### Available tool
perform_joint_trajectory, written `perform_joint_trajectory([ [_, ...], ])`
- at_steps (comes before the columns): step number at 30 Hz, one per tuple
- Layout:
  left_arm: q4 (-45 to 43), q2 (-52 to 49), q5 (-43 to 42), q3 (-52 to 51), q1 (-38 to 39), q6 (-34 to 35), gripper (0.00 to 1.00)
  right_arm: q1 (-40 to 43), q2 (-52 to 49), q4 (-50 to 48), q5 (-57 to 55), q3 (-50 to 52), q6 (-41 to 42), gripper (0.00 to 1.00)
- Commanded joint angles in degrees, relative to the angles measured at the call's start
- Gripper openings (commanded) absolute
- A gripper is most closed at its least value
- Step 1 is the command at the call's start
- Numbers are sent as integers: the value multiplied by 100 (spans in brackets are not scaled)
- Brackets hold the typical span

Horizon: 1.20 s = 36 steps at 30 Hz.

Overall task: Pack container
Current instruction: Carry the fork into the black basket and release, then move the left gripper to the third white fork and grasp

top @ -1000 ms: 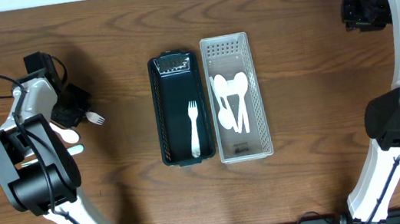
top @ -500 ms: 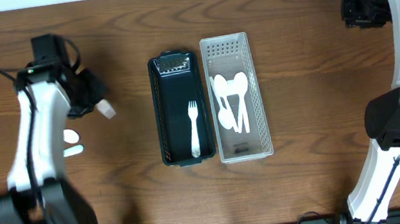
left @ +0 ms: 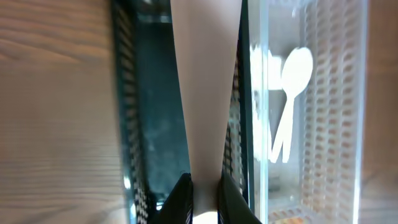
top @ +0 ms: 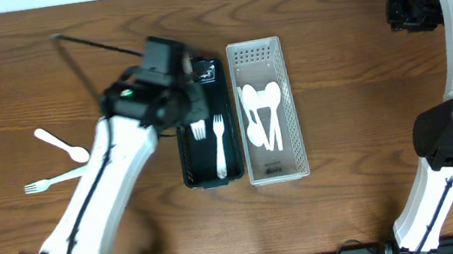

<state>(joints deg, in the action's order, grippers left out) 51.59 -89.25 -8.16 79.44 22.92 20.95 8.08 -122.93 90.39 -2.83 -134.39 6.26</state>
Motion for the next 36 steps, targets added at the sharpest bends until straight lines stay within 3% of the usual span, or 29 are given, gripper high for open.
perform_joint_trajectory([
  [1,42,-664,153,20,155,-59,6,-22,173,15,-35,-105,-79,31],
  [7,107,-1672,127,20,267,-55,6,-22,173,72,-35,-105,-79,31],
  [12,125,-1923,116,22,267,-153,17,-22,173,72,-33,-105,-79,31],
  [15,138,-1829,177,72,267,-496,31,-22,173,68,-33,-105,-79,31],
  [17,208,-1711,295,168,267,-656,35,-22,173,66,-33,-105,-79,31],
  [27,929,-269,2035,1082,42,-870,37,-20,173,68,-39,-105,-81,32],
  [32,1040,846,2435,1119,-1117,319,52,-15,173,66,-42,-105,-125,33],
  [36,1545,1381,2382,1110,-2787,1628,61,-11,173,61,-42,-105,-122,33],
])
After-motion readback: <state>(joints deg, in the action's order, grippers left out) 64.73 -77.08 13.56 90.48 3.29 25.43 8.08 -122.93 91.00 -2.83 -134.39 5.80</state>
